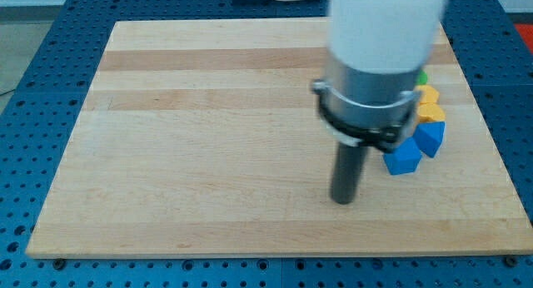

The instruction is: Move the blue cube to the center

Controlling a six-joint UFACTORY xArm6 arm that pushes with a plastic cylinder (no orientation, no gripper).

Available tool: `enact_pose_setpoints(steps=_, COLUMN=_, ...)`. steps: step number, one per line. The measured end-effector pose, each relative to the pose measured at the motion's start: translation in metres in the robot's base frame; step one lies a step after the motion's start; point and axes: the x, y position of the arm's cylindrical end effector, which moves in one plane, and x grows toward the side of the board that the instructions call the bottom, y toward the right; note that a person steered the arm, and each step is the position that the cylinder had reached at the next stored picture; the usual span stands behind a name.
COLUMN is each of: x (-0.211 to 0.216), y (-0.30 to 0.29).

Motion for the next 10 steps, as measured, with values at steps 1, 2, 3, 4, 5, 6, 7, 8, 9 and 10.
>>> enact_pose_setpoints(steps=1, x=-0.029, y=0.034)
enact_pose_setpoints(steps=2, x=-0.071, y=0.014)
enact_pose_setpoints(steps=3, x=-0.103, y=-0.027)
enact_pose_setpoints(steps=4, x=-0.079, y=-0.012)
enact_pose_setpoints(steps=5, x=-0.025, y=0.035)
enact_pose_setpoints(steps=6, x=0.016, y=0.09)
enact_pose_setpoints(steps=7, x=0.003, y=0.129)
enact_pose_setpoints(steps=8, x=-0.05, y=0.109)
enact_pose_setpoints(steps=9, x=-0.077, y=0.048)
enact_pose_setpoints(steps=10, x=-0.088, y=0.023)
